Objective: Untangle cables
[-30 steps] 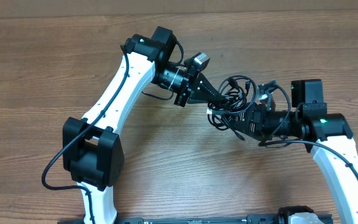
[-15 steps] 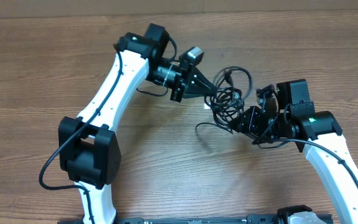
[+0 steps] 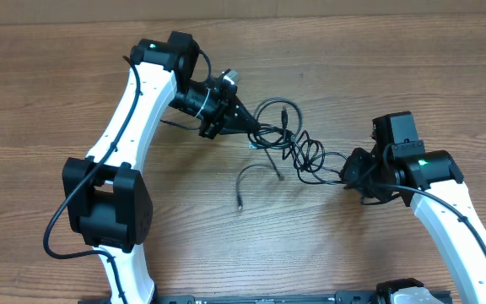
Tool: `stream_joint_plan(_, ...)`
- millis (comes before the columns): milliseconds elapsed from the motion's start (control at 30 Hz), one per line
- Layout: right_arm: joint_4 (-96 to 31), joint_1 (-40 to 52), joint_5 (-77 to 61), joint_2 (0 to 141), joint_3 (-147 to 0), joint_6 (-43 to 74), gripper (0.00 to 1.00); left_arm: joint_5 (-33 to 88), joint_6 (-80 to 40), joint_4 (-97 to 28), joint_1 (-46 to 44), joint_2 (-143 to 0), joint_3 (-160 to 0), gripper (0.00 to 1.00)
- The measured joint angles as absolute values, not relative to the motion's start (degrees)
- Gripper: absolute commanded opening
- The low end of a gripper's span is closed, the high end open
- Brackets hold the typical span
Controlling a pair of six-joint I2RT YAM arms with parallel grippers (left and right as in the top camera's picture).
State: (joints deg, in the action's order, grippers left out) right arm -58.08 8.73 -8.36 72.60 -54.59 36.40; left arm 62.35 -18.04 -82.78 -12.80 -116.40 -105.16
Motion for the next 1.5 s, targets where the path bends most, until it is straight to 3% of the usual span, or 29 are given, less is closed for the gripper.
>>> stream_joint_plan(233,-59.16,8.73,-2.28,72.62,-54.59,41.43,0.24,43.44,-21.06,-86.04,-11.99,-116.40,-105.16,0.04)
stream_joint_plan(433,-57.91,8.75,-2.98,72.64,-54.59,42.52,0.29,36.56,-22.15,-86.83,-12.43,-116.40,-105.16,0.04)
stream_joint_plan(633,-58.15,8.71,-1.96,72.64,-54.59,43.07,0.24,27.99,-23.94,-86.00,-14.15,-116.40,-105.19,0.04)
stream_joint_plan(733,-58.67,8.71,-0.49,72.64,-54.59,43.27,0.33,17.50,-28.75,-87.42,-14.72,-116.40,-105.21,0.04)
stream_joint_plan(867,-58.43,8.71,-0.27,72.64,-54.59,43.42,0.49,13.23,-31.22,-88.31,-14.74,-116.40,-105.21,0.04)
stream_joint_plan(1000,-56.18,8.71,-4.25,72.66,-54.59,43.29,0.62,19.81,-27.46,-86.70,-14.68,-116.40,-105.21,0.04)
stream_joint_plan(1133,-52.90,8.71,-11.22,72.66,-54.59,40.95,0.73,34.94,-16.88,-85.69,-15.70,-116.40,-105.23,0.04)
stream_joint_plan(1500,-51.86,8.71,-24.45,72.66,-54.59,36.38,0.75,59.46,-7.42,-84.64,-18.20,-116.40,-105.25,0.04)
